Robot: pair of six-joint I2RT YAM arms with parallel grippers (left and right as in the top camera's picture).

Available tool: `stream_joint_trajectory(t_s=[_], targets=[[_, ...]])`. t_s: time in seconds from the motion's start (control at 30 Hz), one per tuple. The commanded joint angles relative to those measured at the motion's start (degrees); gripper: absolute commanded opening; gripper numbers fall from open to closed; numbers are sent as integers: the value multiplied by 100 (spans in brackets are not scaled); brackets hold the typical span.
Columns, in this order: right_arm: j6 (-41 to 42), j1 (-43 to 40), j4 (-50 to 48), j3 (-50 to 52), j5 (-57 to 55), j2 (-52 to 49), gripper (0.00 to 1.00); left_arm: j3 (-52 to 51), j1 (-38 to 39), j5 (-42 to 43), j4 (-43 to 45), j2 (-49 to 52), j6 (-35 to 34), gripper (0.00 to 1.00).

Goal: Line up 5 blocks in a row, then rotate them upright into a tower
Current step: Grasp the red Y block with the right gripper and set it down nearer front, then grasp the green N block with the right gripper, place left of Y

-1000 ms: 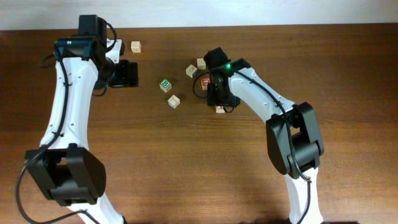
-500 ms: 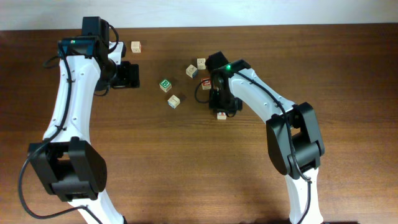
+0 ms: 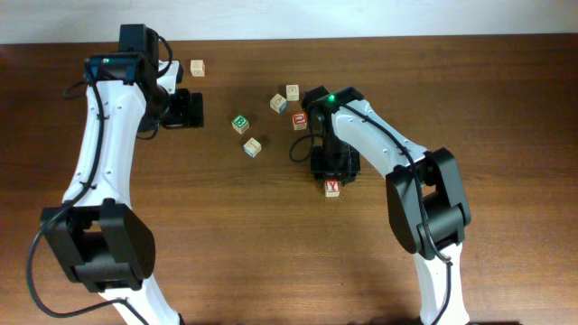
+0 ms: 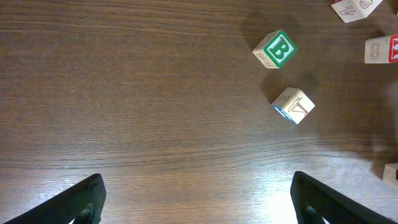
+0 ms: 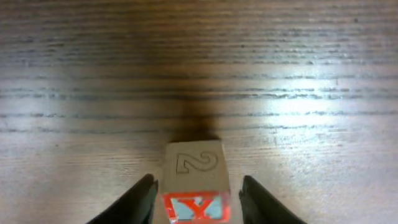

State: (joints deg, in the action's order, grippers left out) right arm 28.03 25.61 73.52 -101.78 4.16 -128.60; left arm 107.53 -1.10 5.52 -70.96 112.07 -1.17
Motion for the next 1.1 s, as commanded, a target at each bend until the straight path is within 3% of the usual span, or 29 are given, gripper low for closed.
stream_joint_trajectory(t_s=[0.0, 0.33, 0.7, 1.07], targets=[[-79, -13, 26, 50, 20, -35, 57, 111, -7, -44, -4, 48, -59, 95], [-354, -216, -264, -940, -385, -35, 59, 111, -7, -44, 33, 48, -57, 97], [852, -348, -1628, -929, -621, -369, 58, 111, -7, -44, 81, 48, -59, 99], [1169, -365, -1676, -903, -938, -498, 52, 111, -7, -44, 83, 48, -59, 99]])
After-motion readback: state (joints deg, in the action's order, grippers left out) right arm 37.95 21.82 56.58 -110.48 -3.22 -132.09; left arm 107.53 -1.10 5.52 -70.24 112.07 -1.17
